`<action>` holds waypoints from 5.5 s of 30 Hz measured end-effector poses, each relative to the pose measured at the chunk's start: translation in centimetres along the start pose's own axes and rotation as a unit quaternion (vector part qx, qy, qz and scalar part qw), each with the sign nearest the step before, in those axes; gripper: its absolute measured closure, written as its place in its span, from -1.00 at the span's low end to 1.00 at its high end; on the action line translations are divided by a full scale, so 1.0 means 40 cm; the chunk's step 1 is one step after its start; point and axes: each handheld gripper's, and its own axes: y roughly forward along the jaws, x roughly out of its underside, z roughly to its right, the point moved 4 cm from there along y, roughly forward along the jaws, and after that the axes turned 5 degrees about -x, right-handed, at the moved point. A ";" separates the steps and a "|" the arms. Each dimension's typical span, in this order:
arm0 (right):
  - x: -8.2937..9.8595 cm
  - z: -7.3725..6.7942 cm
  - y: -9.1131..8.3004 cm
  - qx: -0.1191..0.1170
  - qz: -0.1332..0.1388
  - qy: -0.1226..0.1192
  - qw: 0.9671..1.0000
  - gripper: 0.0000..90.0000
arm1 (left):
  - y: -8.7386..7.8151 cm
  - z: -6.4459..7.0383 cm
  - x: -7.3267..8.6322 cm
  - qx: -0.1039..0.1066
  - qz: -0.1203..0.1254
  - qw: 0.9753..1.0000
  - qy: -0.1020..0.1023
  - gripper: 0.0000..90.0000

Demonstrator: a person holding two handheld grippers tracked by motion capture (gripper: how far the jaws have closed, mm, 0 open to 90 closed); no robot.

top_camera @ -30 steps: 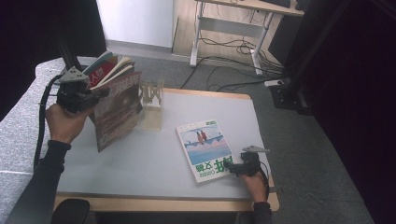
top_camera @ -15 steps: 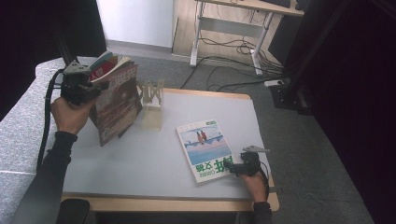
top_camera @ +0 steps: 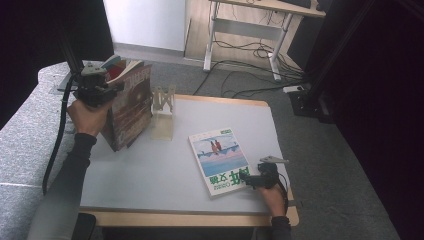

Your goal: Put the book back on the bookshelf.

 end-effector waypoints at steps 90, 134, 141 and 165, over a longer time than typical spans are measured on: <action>0.000 0.000 0.000 0.000 0.001 0.000 1.000 -1.00 | -0.037 -0.020 0.225 -0.029 -0.026 0.999 -0.012 0.58; 0.000 -0.001 0.000 0.000 0.001 0.002 1.000 -1.00 | 0.030 -0.006 0.411 0.003 -0.065 0.996 -0.067 0.90; 0.000 -0.001 0.000 0.000 0.000 0.002 1.000 -1.00 | 0.037 -0.013 0.410 -0.001 -0.065 0.995 -0.074 0.89; 0.000 -0.001 0.000 0.000 0.000 0.002 1.000 -1.00 | 0.004 0.020 0.415 0.065 -0.046 0.996 -0.051 0.08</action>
